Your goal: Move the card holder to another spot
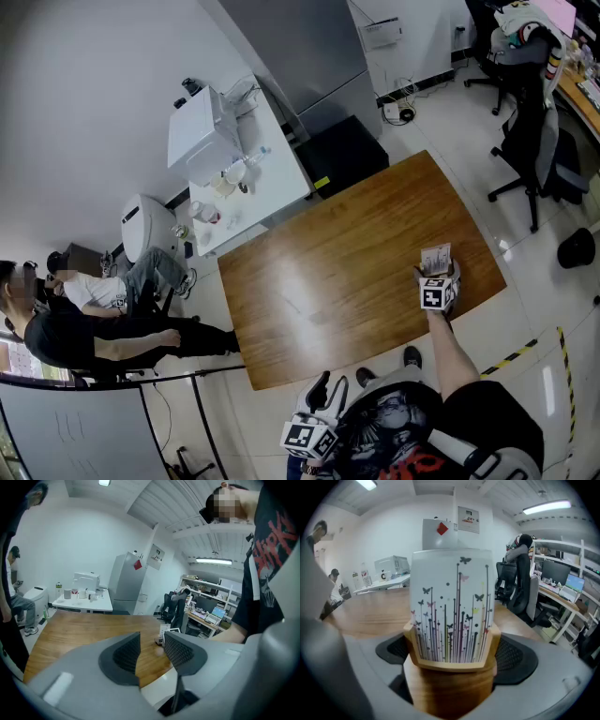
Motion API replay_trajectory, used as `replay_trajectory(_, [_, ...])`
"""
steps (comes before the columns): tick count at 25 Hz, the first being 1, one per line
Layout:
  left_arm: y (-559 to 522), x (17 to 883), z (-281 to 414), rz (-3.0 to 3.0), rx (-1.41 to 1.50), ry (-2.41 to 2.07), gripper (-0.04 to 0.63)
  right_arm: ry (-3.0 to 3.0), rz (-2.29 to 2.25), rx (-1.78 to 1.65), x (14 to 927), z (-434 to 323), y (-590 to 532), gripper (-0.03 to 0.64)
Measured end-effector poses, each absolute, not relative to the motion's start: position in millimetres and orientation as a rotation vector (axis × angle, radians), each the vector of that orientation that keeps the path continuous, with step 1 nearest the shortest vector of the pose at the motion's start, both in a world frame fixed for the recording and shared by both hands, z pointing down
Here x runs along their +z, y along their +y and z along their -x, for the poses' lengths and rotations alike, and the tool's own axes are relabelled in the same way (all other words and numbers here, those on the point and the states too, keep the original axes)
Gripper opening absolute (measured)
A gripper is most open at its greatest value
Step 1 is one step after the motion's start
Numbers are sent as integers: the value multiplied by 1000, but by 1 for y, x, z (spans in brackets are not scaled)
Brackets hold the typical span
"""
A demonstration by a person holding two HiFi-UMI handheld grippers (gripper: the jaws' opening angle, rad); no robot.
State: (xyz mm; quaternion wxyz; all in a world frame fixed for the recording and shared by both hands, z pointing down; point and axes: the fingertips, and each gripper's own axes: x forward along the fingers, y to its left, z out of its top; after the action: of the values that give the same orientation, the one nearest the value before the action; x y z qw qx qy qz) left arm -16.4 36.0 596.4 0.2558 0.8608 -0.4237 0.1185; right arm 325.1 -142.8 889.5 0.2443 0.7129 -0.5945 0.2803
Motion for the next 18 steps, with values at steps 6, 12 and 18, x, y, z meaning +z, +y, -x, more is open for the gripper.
replay_trajectory(6, [28,596,33,-2361,284,-1147,161,-1768,-1992,661,789,-296,-84,537])
replay_trajectory(12, [21,599,34,-2342,155,-1104,161,-1942,-1931,690,671,-279,-15,537])
replay_trajectory(18, [-9,576,48,-2392,108,-1122,156,-1994,-1912,623,609,-266,-13,537])
